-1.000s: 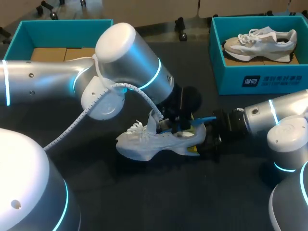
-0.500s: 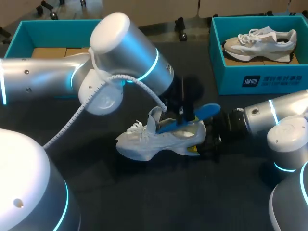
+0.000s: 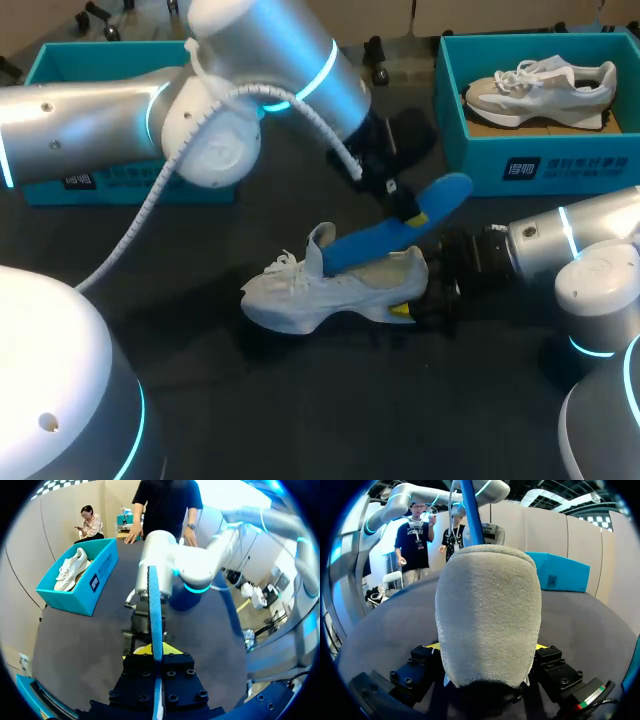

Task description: Take the shoe out of the shoebox, open the shoe tongue, remove and reinsert the insole, then place the shoe into the shoebox

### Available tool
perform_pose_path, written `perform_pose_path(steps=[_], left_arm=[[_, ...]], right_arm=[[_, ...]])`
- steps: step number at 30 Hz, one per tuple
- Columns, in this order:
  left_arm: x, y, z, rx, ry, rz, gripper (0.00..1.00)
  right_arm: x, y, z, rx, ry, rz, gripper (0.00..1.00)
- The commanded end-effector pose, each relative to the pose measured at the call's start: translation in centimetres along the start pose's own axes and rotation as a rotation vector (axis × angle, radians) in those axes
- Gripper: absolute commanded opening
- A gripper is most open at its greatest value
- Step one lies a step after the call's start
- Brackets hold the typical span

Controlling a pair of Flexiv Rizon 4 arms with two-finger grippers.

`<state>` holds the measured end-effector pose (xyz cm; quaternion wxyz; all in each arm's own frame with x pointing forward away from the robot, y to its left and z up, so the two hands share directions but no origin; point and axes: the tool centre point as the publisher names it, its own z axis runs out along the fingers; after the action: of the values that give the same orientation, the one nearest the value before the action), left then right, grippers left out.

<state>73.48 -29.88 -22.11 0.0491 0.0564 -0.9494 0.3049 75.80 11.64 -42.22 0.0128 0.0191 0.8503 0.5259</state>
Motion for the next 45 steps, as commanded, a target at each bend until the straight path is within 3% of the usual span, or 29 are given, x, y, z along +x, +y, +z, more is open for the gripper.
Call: perform_pose_path(steps=[1,17,34,45], left_arm=[[0.2,-0.4,-1.6,0.033,0.024,-0.032,0.00],[-0.4,-2.5,-5.3,0.193,0.259,-0.196,0.00],[-0.4,-2.5,-5.3,0.193,0.259,-0.196,0.00],[1.6,-6.0,-10.3,0.294,0.331,-0.378,0.00]], right_arm=[[0.0,-0.1,0.2,0.005,-0.001,0.001,0.00],[0.0,-0.1,0.2,0.005,-0.001,0.001,0.00],[0.0,-0.1,0.2,0.005,-0.001,0.001,0.00],[0.0,-0.1,0.2,0.005,-0.001,0.001,0.00]])
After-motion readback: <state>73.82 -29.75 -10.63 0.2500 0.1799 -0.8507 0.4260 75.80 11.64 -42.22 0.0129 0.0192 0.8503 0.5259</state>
